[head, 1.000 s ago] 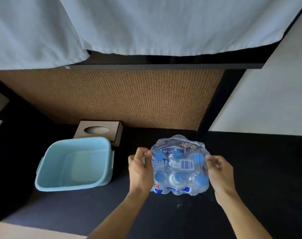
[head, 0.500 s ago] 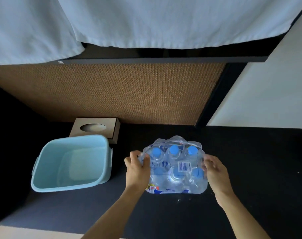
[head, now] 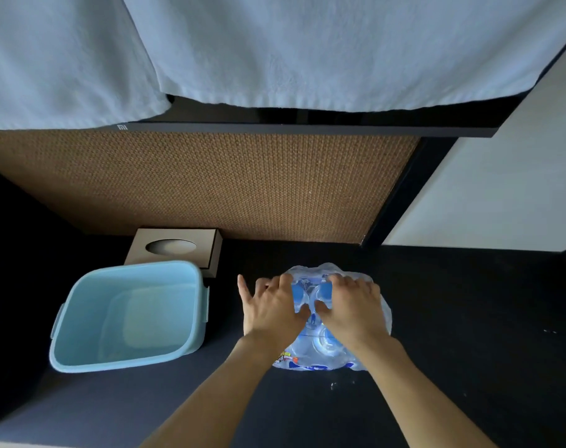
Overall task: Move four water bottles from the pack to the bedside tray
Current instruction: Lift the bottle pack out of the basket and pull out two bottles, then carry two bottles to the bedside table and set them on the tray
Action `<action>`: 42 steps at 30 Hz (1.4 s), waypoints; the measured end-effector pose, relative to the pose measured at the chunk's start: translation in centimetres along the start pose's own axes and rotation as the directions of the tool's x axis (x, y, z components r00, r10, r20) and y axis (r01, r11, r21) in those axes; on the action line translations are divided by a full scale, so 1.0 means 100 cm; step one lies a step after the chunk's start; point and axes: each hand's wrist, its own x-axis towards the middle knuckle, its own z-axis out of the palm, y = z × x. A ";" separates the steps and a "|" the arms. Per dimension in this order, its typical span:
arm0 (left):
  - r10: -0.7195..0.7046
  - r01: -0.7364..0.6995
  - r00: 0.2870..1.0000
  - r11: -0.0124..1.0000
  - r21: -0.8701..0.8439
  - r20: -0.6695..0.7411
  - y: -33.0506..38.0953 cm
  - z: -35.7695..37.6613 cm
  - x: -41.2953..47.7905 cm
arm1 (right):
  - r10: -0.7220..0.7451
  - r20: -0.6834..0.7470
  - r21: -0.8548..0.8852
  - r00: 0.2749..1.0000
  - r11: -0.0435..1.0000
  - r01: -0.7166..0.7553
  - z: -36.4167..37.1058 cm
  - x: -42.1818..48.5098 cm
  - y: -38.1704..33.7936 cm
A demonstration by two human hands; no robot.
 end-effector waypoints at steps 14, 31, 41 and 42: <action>0.068 -0.114 0.980 0.961 -0.251 -0.186 -0.012 -0.010 -0.003 | 0.181 -0.112 0.483 0.977 0.869 -0.106 -0.009 -0.011 0.009; 0.924 -0.588 0.203 -0.150 -0.795 -0.324 0.325 -0.323 -0.278 | 0.681 -0.677 0.733 0.279 0.587 0.344 -0.396 -0.400 0.075; 0.875 -0.145 -0.445 -0.280 -0.949 -0.191 0.447 -0.258 -0.742 | 0.723 -0.581 0.788 -0.373 0.614 -0.038 -0.402 -0.881 0.044; 0.851 -0.110 -0.492 -0.267 -0.957 -0.181 0.445 -0.247 -0.793 | 0.717 -0.551 0.808 -0.427 0.587 -0.056 -0.394 -0.924 0.032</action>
